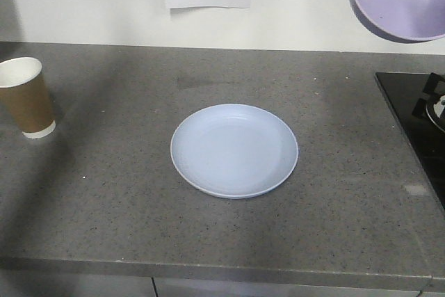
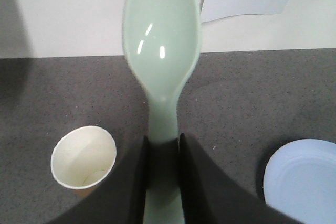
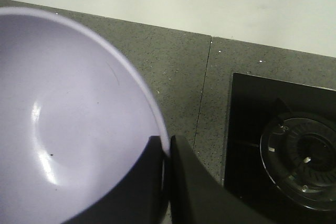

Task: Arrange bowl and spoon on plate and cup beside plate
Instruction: 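Approach the pale blue plate, holding spoon and bowl above it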

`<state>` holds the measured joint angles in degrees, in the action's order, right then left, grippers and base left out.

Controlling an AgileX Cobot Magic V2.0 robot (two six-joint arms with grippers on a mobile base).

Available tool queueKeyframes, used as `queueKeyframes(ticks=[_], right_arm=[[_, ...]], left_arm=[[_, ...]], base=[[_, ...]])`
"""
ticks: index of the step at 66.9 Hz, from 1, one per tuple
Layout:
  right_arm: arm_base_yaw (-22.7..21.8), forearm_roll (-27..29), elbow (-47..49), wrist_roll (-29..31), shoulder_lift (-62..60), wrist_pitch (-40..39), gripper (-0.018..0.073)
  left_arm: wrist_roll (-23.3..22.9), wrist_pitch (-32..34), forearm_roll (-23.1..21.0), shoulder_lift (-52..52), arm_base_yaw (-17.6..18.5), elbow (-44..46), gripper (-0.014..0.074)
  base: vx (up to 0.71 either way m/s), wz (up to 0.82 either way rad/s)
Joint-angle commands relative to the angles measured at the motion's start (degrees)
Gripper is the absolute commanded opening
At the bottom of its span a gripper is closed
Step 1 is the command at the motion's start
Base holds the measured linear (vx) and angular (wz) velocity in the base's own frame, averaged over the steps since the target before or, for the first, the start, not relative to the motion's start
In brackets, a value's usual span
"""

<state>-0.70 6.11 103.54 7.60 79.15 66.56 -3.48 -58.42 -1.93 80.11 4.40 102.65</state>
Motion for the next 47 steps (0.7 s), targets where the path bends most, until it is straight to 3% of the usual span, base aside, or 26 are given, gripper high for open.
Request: queueKeyframes(ticks=[1,47], right_arm=[[-0.1,0.0,1.6,0.3,-1.6,-3.8,-0.0011],[-0.1,0.0,1.6,0.3,-1.6,-3.8,-0.0011]], left_arm=[[0.0,3.7,-0.4,-1.5,0.3,1.4,-0.0006],[0.0,3.7,-0.4,-1.5,0.3,1.4,-0.0006]], base=[[0.08,-0.12],[0.04,-0.07]])
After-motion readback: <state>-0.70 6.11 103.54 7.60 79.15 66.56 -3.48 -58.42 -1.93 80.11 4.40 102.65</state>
